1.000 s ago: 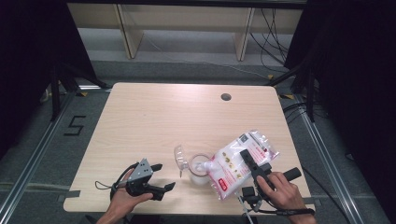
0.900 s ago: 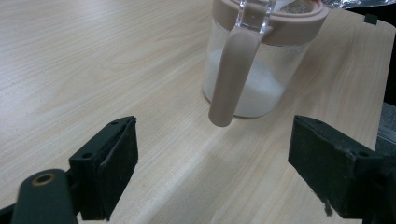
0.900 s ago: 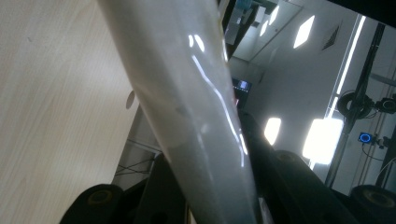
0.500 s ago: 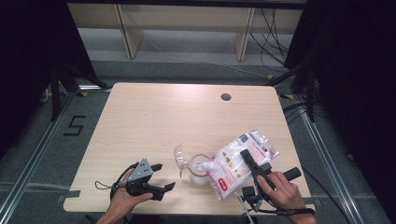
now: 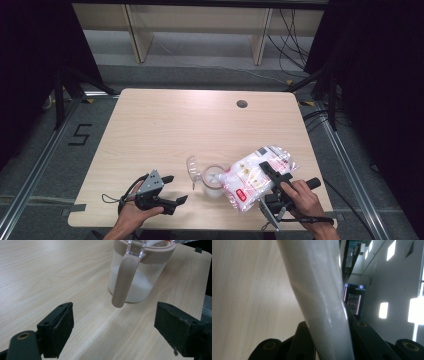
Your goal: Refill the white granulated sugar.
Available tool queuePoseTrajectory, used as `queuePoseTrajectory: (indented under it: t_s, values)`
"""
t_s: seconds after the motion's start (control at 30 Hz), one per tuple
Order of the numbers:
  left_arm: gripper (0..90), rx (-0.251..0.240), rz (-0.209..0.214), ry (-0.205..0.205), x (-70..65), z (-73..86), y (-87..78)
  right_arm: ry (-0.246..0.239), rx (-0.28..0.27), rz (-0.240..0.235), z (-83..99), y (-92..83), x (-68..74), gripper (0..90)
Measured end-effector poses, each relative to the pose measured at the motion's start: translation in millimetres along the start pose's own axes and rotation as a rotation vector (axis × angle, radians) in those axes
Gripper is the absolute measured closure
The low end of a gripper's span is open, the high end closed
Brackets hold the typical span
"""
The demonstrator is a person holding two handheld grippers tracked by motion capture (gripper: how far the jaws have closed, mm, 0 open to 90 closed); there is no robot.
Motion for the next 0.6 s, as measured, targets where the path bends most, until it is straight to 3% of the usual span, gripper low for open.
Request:
queuePoseTrajectory:
  t_s: [0.03,0.1,0.13,0.17,0.2,0.23,0.27,0.37,0.53,0.6]
  values:
    - [15.5,-0.001,0.006,-0.001,0.0,0.0,0.2,-0.008,-0.015,0.009,0.1,0.6,-1.8,79.8]
    - [15.5,0.0,0.002,0.004,0.3,-0.1,0.0,0.047,-0.025,-0.009,2.4,2.1,0.8,79.8]
    - [15.5,0.0,0.001,-0.001,0.1,0.0,-0.1,0.037,-0.033,-0.005,3.0,2.7,-0.6,79.8]
    - [15.6,0.0,-0.002,-0.021,-0.9,0.3,-0.2,0.072,-0.033,-0.013,4.3,3.1,1.7,79.8]
    - [15.6,0.0,-0.003,-0.021,-0.9,0.2,-0.3,0.058,-0.043,-0.01,4.9,3.2,-0.4,79.8]
    - [15.5,0.0,-0.003,-0.02,-0.9,0.2,-0.3,0.087,-0.039,-0.013,6.0,3.1,1.5,79.8]
    - [15.5,0.0,-0.003,-0.021,-1.0,0.2,-0.3,0.064,-0.041,-0.009,6.1,3.0,-0.4,79.8]
    - [15.5,0.0,-0.002,-0.019,-0.9,0.2,-0.2,0.106,-0.051,-0.017,7.2,4.1,2.1,79.8]
    - [15.5,-0.007,0.003,-0.026,-1.2,0.1,0.1,0.117,-0.046,-0.024,6.3,4.4,3.4,79.9]
    - [15.5,-0.005,0.003,-0.024,-1.0,0.1,0.1,0.084,-0.044,-0.015,5.6,3.7,1.4,79.9]
Point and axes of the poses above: each handheld gripper's, and its own axes: y roughly forward along the jaws, z roughly out of its underside, x roughly to its left, the point moved 3 cm from there along y, roughly forward along the jaws, and after that the axes turned 5 degrees about -z, right-handed, at the moved point
